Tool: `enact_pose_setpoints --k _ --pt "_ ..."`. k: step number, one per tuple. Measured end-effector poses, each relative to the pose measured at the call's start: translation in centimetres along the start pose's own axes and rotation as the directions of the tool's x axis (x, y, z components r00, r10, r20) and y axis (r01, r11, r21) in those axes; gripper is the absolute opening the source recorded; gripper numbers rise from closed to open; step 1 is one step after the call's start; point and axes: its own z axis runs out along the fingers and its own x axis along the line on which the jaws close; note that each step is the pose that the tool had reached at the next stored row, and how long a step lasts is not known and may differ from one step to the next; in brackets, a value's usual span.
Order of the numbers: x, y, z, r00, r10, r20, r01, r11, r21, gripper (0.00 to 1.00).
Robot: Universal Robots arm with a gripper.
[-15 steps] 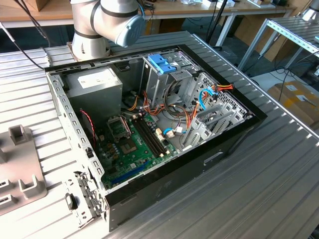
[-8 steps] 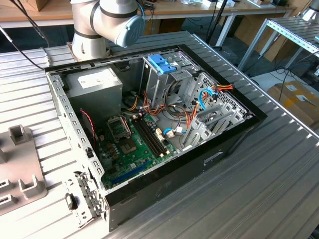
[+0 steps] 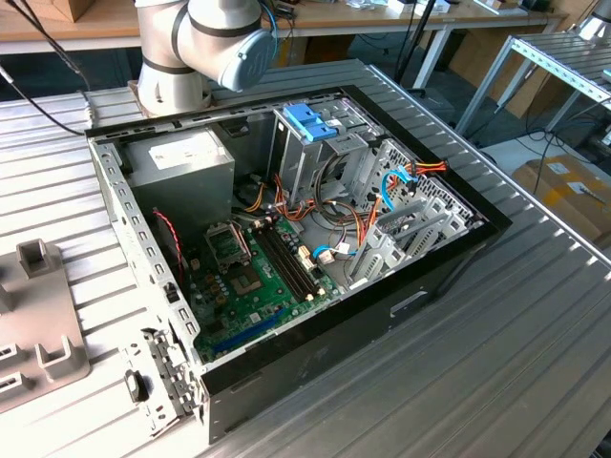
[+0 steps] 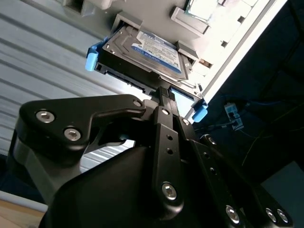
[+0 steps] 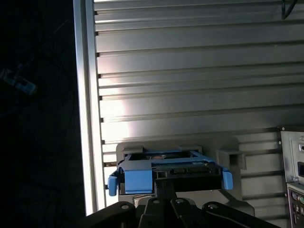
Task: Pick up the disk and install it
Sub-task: 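Reach for the disk, then pick up the disk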
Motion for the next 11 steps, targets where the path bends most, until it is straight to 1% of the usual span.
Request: enact_pose_setpoints --k 2,3,5,6,11 --pt "0.01 -0.01 0.12 1.0000 -0.001 -0.0002 0.001 1.0000 0.0024 0.11" --pt "-0.01 -0.01 0.19 1.0000 -0.005 -0.0008 0.005 1.0000 0.0050 0.11" --pt "-0.18 0.00 0.33 0.9998 -0.021 -0.0037 0.021 0.9998 0.0085 0.11" --pt "-0.26 0.00 0.41 0.9996 -0.028 -0.0059 0.028 0.9995 0.0132 0.11" --pt "-0.27 0.00 0.40 0.9996 -0.029 -0.0060 0.029 0.9995 0.0139 0.11"
